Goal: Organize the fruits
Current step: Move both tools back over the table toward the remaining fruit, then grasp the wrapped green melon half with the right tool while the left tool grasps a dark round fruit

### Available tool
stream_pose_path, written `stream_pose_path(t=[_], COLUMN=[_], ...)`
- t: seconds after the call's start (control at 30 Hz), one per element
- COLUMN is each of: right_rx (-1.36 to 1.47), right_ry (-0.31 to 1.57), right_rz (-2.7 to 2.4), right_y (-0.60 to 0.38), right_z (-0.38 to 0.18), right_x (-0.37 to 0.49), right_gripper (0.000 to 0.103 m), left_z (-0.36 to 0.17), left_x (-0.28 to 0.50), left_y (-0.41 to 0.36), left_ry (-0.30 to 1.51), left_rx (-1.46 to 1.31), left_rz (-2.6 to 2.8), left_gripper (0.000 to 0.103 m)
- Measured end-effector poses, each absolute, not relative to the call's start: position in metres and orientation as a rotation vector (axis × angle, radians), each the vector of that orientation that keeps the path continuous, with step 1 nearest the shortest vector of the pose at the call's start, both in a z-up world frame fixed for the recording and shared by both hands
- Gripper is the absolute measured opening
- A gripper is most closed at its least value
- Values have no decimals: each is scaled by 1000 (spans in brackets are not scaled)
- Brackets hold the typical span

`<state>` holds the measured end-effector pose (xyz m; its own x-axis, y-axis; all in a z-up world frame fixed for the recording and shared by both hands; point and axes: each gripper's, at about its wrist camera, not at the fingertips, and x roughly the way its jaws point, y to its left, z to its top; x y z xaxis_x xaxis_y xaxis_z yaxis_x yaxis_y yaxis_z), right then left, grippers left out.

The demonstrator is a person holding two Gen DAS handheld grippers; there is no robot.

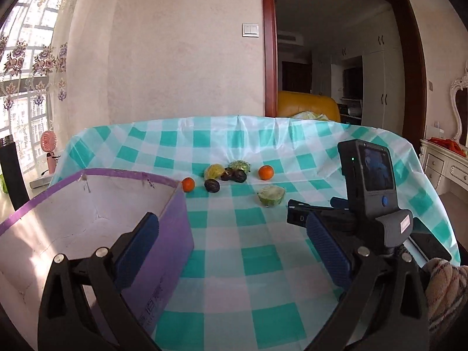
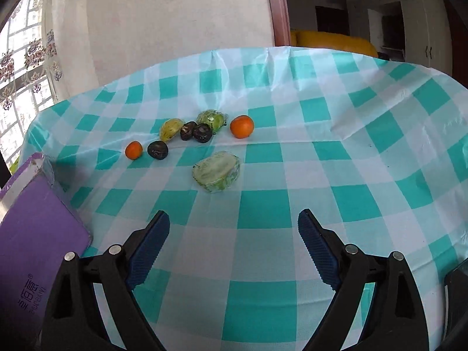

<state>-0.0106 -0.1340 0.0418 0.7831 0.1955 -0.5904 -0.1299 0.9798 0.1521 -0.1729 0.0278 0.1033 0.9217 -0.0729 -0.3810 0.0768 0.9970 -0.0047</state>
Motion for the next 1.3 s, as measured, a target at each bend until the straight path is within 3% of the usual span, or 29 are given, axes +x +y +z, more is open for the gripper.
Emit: stream_pose_path(t=[0.3, 0.53, 0.7, 0.73, 0.83, 0.87, 1.07, 1.17, 1.3], right_rx=[213, -103, -180, -181, -186, -175, 101, 336, 418], right_ry=[797, 769, 817, 823, 863, 867, 791, 764, 713], right_rz=[200, 244, 266, 276, 304, 319, 313, 266, 204], right_y=[-159, -103, -80, -78, -75, -76, -127, -171, -194], right_z=[21, 27, 21, 20, 15, 14, 25, 22, 24], right_x=[18, 60, 100, 105, 113, 112, 106, 108, 106], right_gripper=[87, 87, 86, 85, 64, 56, 57, 57, 58], left_z=[22, 21, 21, 22, 21, 20, 16, 13, 18], left_x=[-69, -71, -71, -72, -69, -68, -48, -16, 36], left_y=[38, 25, 16, 16, 16, 15, 12, 7, 4], left_ry=[737, 743, 757, 756, 767, 777, 836, 869, 851], left_rx=[-373, -287, -232, -231, -229, -230, -235, -194, -137], left_rz=[-258, -323, -340, -341, -330, -323, -265, -141, -10], left_gripper=[101, 101, 101, 101, 101, 101, 101, 101, 100])
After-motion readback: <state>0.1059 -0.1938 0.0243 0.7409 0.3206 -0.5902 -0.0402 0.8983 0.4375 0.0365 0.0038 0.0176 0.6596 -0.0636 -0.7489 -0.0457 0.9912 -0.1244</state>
